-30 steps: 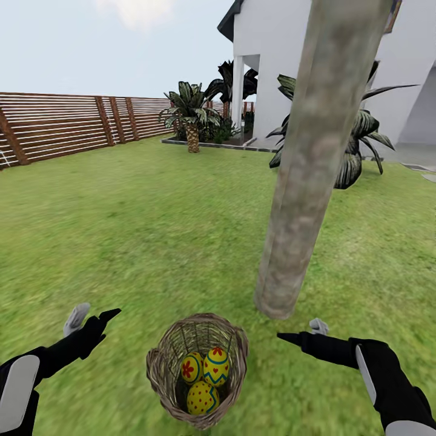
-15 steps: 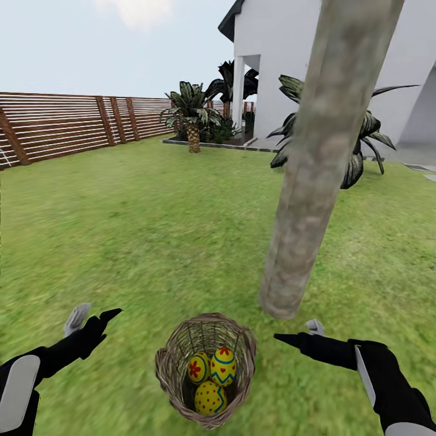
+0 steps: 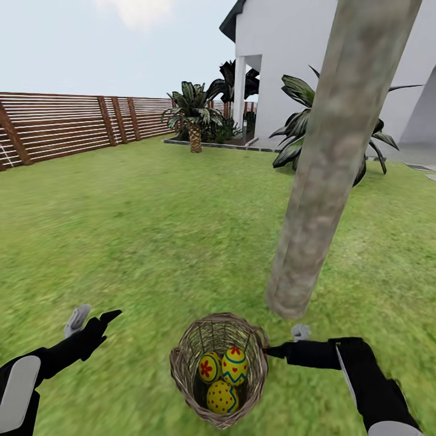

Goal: Take the three Easter eggs out of the wicker basket on the lawn in the garden, then place them on the lawn next to a single tree (choose any tree) so that all three eggs are next to the same tree and none are left in the basket.

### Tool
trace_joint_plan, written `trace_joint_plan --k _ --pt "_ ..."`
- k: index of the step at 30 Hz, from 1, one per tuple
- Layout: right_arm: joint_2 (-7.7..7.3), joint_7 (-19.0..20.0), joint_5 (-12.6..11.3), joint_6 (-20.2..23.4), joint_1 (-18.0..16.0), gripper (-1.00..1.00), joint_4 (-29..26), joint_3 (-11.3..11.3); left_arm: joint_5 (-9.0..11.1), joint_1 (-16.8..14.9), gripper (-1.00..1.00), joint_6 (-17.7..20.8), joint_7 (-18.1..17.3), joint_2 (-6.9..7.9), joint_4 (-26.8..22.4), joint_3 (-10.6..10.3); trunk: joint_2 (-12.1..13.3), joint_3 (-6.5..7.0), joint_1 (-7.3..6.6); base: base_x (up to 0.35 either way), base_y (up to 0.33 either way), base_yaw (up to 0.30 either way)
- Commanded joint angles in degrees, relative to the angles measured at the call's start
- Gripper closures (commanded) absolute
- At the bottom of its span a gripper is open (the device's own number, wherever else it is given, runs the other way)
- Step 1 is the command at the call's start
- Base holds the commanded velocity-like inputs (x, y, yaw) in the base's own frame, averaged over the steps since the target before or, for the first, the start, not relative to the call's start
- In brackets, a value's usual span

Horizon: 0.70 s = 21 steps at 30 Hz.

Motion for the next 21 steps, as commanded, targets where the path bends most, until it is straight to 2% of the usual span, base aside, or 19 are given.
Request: trace_joint_plan --k 1,2,3,5,6,7,11,14,19,21 --pt "0.64 -0.06 1.56 0.25 -0.05 -1.0 -0.11 0.36 0.56 -0.04 -1.0 0.27 0.43 0.03 -0.03 0.07 -0.03 -0.05 -0.01 0.0 0.003 0.0" --pt "2.53 -2.16 3.91 0.24 -0.05 -1.0 -0.44 1.73 0.55 -0.04 -1.0 0.28 0.43 0.08 -0.05 0.07 -0.03 -0.05 -0.01 0.0 0.002 0.0" --pt "3.89 -3.63 5.05 0.27 -0.05 -1.0 -0.93 2.48 0.55 -0.04 -1.0 0.27 0.43 0.1 -0.07 0.07 -0.03 -0.05 -0.01 0.0 0.001 0.0" --pt "6.43 -6.3 6.31 0.32 -0.05 -1.0 -2.67 3.85 0.57 -0.04 -1.0 0.3 0.43 0.13 -0.08 0.07 -0.03 -0.05 -0.01 0.0 0.0 0.0" --pt "7.95 -8.02 6.75 0.37 -0.07 -1.0 -4.11 5.44 0.6 -0.04 -1.0 0.32 0.43 0.13 -0.09 0.07 -0.03 -0.05 -0.01 0.0 0.0 0.0" --pt "8.69 -9.1 6.91 0.42 -0.06 -1.0 -4.88 6.98 0.61 -0.04 -1.0 0.32 0.43 0.14 -0.09 0.08 -0.03 -0.05 -0.01 0.0 0.0 0.0" --pt "9.97 -13.33 7.1 2.35 -0.06 -1.0 -6.57 16.07 0.62 -0.04 -1.0 0.33 0.43 0.11 -0.09 0.08 -0.03 -0.05 -0.01 0.0 0.0 0.0" --pt "10.31 -16.76 6.94 4.63 -0.05 -1.0 -9.06 21.71 0.63 -0.04 -1.0 0.33 0.43 0.07 -0.09 0.08 -0.03 -0.05 -0.01 0.0 0.0 0.0" --pt "12.55 -23.94 6.82 5.28 -0.05 -1.0 -10.35 24.6 0.63 -0.04 -1.0 0.33 0.43 0.06 -0.09 0.08 -0.03 -0.05 -0.01 0.0 0.0 0.0" --pt "13.06 -29.6 6.34 5.29 -0.05 -1.0 -10.44 27.09 0.63 -0.04 -1.0 0.33 0.43 0.05 -0.09 0.08 -0.03 -0.05 -0.01 0.0 0.0 0.0"
